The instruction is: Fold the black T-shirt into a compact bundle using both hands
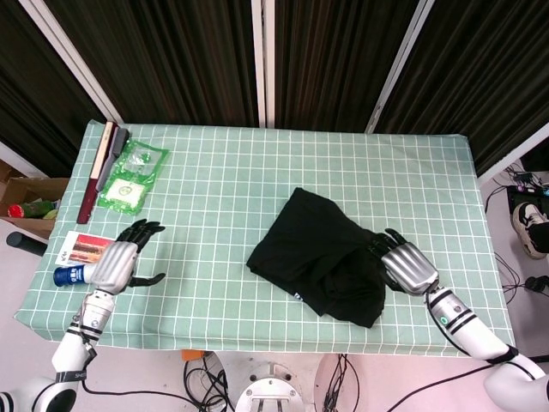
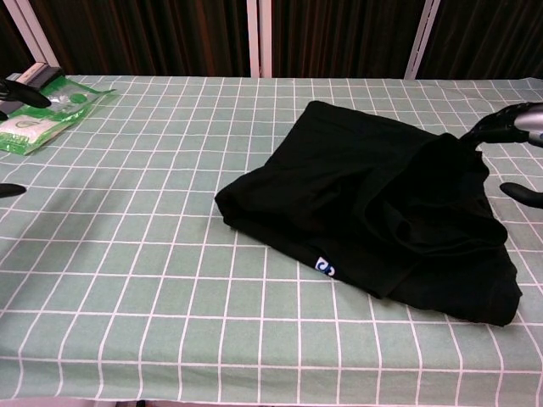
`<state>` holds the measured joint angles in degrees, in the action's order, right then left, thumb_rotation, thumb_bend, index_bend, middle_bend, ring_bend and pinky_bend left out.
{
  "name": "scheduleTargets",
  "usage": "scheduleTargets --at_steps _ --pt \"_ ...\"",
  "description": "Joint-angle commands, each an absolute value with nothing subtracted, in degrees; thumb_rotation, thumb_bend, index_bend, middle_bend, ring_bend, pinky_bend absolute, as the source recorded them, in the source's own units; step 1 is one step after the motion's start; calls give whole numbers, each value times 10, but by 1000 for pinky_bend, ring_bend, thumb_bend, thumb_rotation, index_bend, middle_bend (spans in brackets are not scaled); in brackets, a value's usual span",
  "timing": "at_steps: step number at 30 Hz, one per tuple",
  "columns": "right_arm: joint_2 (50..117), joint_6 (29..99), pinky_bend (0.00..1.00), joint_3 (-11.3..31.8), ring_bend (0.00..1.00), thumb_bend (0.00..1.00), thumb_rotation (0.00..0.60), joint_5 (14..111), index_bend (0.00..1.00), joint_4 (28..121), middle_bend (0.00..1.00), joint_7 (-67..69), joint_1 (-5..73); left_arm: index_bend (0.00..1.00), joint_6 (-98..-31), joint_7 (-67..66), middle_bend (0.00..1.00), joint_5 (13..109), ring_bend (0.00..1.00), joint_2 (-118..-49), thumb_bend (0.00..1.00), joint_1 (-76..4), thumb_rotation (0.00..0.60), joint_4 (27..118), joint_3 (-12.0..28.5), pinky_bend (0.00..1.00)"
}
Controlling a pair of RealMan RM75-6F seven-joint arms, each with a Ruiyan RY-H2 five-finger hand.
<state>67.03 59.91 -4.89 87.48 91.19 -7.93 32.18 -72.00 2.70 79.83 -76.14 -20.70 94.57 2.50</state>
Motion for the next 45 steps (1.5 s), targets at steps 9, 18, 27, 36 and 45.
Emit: scheduleTargets --at_steps 9,18,27,36,45 --pt "667 682 128 -47 111 505 600 953 243 906 272 72 293 186 -727 25 138 801 57 -756 138 -200 600 954 30 152" --pt "673 661 128 -9 110 514 600 931 207 908 261 62 313 186 -734 29 138 801 57 -750 138 -193 600 963 37 152" --pt "734 552 117 12 100 513 600 870 131 911 220 -14 360 186 -732 21 138 802 58 -749 138 -194 600 970 40 151" --pt "696 602 146 -74 180 596 600 983 167 940 300 11 325 186 -728 23 138 797 58 -749 138 -191 600 969 42 152" --pt "687 686 235 -118 242 608 600 1014 217 876 312 52 255 187 -719 19 138 797 58 -758 138 -196 600 965 44 152"
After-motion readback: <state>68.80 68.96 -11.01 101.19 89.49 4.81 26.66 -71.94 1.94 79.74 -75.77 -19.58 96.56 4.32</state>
